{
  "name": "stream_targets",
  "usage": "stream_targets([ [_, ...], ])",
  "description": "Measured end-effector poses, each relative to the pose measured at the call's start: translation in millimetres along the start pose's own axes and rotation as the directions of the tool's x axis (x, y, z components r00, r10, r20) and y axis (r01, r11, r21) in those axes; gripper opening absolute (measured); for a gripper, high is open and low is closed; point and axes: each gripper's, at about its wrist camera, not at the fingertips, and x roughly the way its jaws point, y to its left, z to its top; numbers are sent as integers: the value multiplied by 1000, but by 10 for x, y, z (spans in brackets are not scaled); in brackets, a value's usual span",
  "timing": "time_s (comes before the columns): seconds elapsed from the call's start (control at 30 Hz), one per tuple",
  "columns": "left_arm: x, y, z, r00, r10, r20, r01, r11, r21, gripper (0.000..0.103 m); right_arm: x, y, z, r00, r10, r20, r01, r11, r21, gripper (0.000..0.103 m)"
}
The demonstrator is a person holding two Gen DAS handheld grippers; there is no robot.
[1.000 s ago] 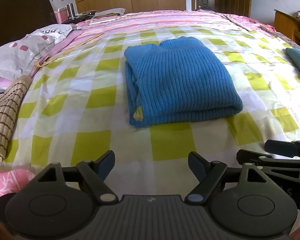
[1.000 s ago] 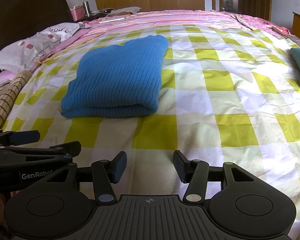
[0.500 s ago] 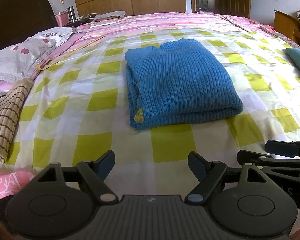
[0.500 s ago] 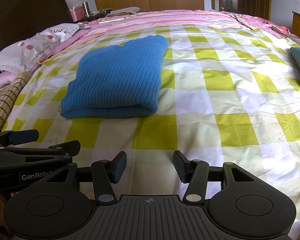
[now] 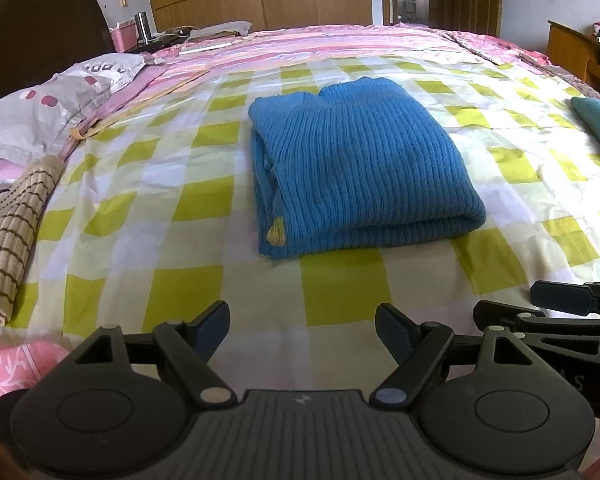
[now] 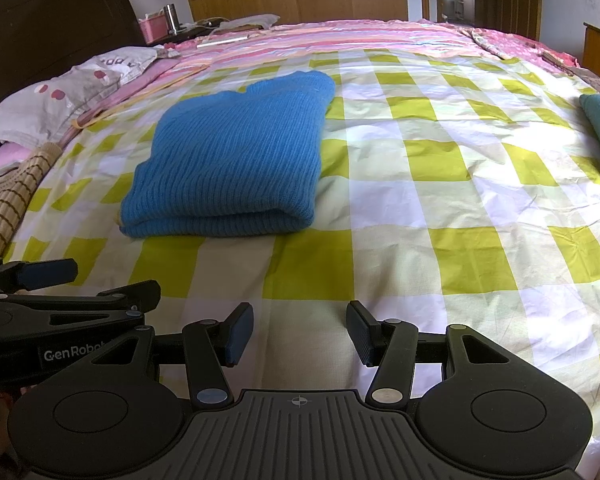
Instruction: Fold small clothes
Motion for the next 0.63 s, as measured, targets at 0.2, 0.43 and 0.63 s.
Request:
stream_targets([
  [0.2,19,12,2,1000,-4,-13,4,1000,-11,85,4,7,-3,1000,-2,1,2,1000,0,55],
  [0.43,26,20,-1,1000,-8,-20,8,1000,-17,85,5,6,-3,1000,-2,1,2,1000,-1,56],
  [0.63,31,21,-3,1000,-10,-24,10,1000,-21,85,8,3,-1,1000,-2,1,2,1000,-1,56],
])
